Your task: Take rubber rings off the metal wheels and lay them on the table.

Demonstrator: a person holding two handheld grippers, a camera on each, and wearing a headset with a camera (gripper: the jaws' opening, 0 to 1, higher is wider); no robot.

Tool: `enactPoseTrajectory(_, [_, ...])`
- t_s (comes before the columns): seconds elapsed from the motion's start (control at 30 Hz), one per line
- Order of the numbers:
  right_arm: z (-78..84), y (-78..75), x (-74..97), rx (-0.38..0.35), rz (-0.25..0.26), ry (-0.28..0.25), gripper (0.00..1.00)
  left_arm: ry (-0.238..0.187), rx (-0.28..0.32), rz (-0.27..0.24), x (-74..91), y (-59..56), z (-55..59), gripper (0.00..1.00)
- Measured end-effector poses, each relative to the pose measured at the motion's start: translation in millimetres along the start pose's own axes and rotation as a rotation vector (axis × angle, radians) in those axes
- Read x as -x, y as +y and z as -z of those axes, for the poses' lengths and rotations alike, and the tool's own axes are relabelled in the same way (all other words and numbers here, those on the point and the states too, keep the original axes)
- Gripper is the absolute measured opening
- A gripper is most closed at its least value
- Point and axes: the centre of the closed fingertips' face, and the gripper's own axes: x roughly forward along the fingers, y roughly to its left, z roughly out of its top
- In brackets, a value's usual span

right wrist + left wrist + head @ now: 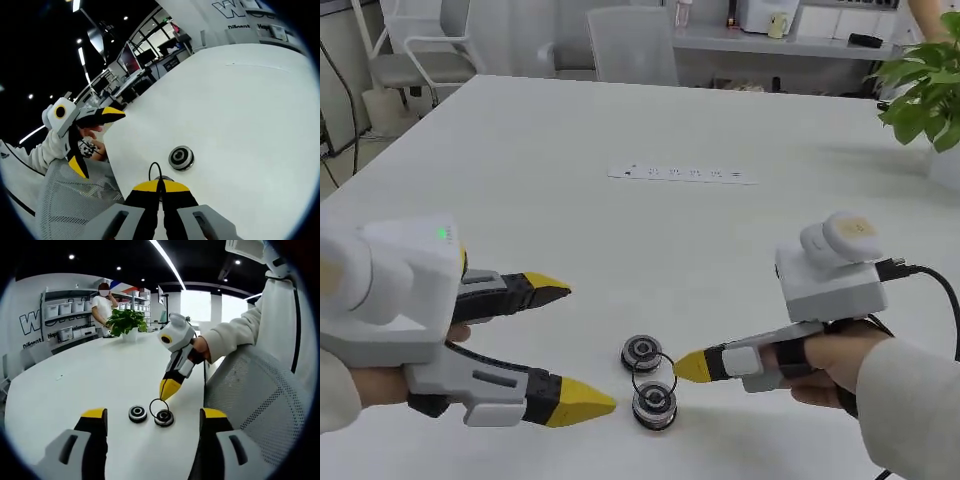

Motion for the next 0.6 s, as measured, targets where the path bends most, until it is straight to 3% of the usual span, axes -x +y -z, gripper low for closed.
enactPoseTrajectory(0.37, [-1.8,4.4,0.5,0.005,-0.009,-0.008,0.00,-0.032,0.059,-0.075,24.9,16.1,6.9,0.76])
enactPoseTrajectory(0.47, [-1.4,6.1,0.3,0.005,-0.010,-0.008,0.00,-0.023,0.078,-0.071,31.3,12.7,18.3,0.78])
enactPoseTrajectory(0.6, [-1.2,9.0,-1.2,0.003,-0.018,-0.007,0.00,0.004,0.069,-0.054,29.6,7.6,22.8,0.80])
